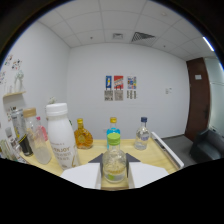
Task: Make me a cup of Vodka Sunrise.
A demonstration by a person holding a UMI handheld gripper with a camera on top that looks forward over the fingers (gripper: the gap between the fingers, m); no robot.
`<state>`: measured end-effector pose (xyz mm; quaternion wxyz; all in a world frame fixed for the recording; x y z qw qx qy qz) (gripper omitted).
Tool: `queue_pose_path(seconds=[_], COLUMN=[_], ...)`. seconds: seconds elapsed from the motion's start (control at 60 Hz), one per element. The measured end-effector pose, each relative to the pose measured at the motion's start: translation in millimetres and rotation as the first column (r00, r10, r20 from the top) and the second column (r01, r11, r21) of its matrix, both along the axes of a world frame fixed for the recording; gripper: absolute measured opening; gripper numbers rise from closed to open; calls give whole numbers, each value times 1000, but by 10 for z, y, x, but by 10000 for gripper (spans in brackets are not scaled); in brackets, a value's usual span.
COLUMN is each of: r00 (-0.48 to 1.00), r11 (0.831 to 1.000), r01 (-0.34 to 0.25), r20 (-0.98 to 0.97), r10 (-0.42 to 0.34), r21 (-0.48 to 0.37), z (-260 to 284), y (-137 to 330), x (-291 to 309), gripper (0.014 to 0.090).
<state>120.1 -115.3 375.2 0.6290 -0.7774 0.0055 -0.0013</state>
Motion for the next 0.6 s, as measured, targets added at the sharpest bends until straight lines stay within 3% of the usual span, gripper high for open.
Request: queue_pose_path(seconds=[0.167, 0.3, 0.467, 0.6], r00=[1000, 998, 998, 998], r11=[995, 994, 1000, 992], r01=[-28, -34, -28, -15], r20=[-4, -48, -55, -59], r10=[28, 39, 27, 8], r21=[95, 104, -11, -127], z=[382, 226, -793, -1659], y=[-359, -749, -1024, -1095], x=[15, 24, 11, 3], gripper=[351, 351, 349, 350])
